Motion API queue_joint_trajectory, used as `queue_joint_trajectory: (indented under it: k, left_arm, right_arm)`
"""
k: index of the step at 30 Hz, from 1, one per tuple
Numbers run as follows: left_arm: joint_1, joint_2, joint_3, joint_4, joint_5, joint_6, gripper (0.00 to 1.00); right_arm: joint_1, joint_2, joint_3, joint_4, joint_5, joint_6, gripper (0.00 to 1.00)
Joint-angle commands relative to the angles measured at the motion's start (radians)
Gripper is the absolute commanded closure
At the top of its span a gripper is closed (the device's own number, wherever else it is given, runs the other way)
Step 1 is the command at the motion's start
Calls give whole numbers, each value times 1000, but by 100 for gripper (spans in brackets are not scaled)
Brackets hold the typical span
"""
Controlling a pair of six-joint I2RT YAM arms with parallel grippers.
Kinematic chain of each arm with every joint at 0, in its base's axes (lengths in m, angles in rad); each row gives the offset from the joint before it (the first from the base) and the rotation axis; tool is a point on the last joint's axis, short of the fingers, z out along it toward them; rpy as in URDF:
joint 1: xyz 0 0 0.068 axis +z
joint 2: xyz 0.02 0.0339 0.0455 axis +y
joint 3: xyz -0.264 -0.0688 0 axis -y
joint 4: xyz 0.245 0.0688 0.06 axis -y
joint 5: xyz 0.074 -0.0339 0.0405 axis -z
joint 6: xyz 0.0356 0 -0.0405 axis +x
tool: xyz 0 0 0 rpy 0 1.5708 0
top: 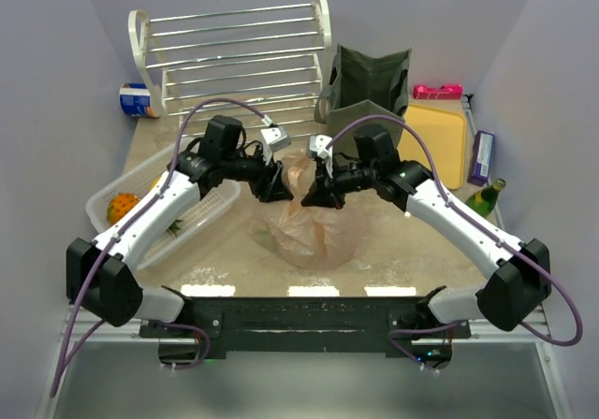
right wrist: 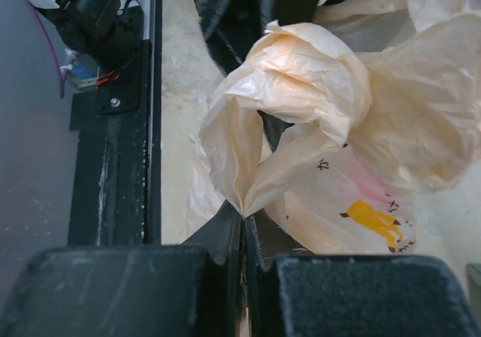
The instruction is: Place the mixed food into the grocery bags and tie them
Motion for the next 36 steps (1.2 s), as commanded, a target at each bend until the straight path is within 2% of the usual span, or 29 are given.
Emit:
queue_joint_trajectory:
  k: [1,2,3,4,6,9,18,31,36]
  left_arm:
    - [0,-96,35,-41,-66,37,39]
    - [0,-107,32,-50,-82,44,35]
    - [0,-116,30,-64,-96,49,25]
    - [0,-134,30,-72,-111,55,21]
    - [0,-154,21,-83,-117,72,15]
    - [0,-179,25,-78,-108,86,13]
    - [-10,-105,104,-72,-19,89,13]
    - [-29,-53,134,-32,87,72,17]
    - [-42,-30,134,-41,99,80,26]
  right_arm:
    - [0,4,68,-74,-49,-21,100]
    - [-1,4,72,-72,-49,-14,100]
    - [-1,10,83,-72,-49,-9,100]
    - [-1,13,89,-74,-48,-9,100]
    - [0,30,117,-87,-48,-7,100]
    - [0,67,167,-130,-43,-21,100]
    - [-1,151,281,-251,-40,-89,100]
    - [-1,165,293,-293,-11,-118,100]
    - [0,156,293,-302,-11,-127,100]
